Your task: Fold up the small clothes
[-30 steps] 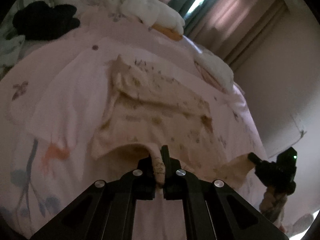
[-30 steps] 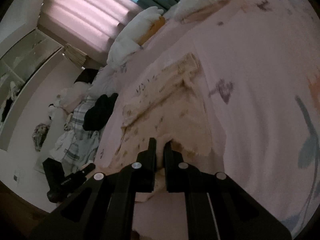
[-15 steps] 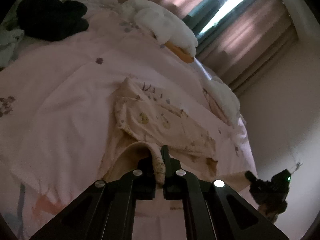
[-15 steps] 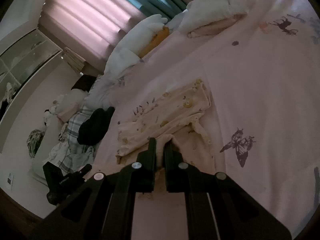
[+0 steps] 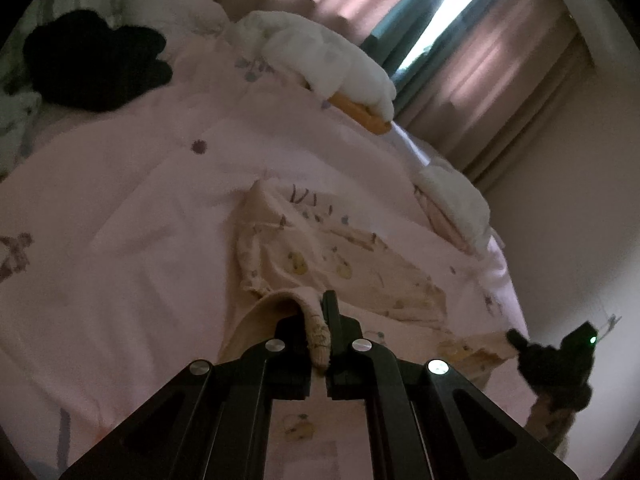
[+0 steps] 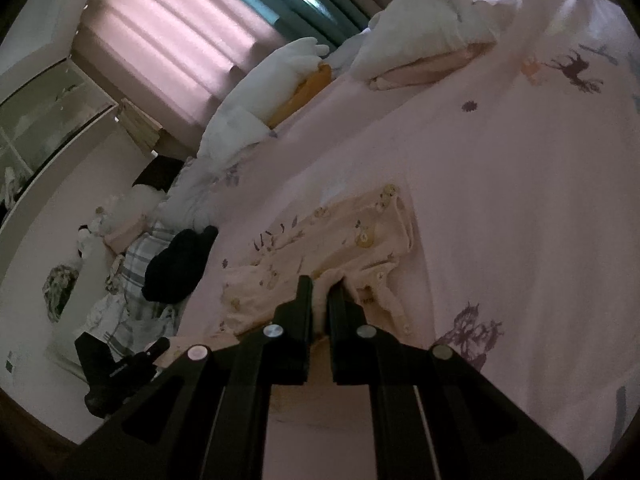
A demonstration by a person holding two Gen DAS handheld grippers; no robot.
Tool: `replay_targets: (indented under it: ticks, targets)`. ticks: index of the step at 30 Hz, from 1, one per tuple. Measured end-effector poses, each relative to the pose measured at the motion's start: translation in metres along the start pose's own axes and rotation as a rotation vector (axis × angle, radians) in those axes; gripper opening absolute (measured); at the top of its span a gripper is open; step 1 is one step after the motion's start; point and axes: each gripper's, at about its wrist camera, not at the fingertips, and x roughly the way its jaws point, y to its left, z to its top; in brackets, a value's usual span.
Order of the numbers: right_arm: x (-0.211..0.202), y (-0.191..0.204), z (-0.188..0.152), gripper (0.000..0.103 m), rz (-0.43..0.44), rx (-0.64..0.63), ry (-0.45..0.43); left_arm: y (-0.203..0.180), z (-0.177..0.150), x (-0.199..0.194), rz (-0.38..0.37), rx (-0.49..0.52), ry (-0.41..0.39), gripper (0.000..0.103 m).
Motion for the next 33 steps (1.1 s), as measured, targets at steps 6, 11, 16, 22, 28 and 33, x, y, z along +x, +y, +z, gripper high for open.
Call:
replay_targets:
  ticks: [6,11,16,22,28,33]
  targets:
    - [0.005,0.009,0.008,0.008,-0.029,-0.046,-0.003,-0.006,0.008,0.001,-0.005,0.021,-0.016,0.003]
    - [0.019,0.014,0.023,0.008,-0.066,-0.098,0.004,-0.005,0.023,0.013,0.001,0.026,-0.023,0.003]
    - [0.062,0.008,0.057,0.008,-0.137,-0.122,0.023,0.004,0.059,0.058,-0.018,-0.035,-0.004,0.003]
    - [0.14,-0.011,0.085,0.008,-0.335,-0.245,0.142,0.016,0.086,0.12,0.063,-0.019,0.032,0.003]
    - [0.189,-0.043,0.068,0.004,-0.403,-0.268,0.15,0.071,0.059,0.185,0.14,-0.117,0.087,0.007]
    - [0.181,-0.057,0.071,0.005,-0.346,-0.193,0.137,0.086,0.06,0.181,0.062,-0.18,0.093,0.007]
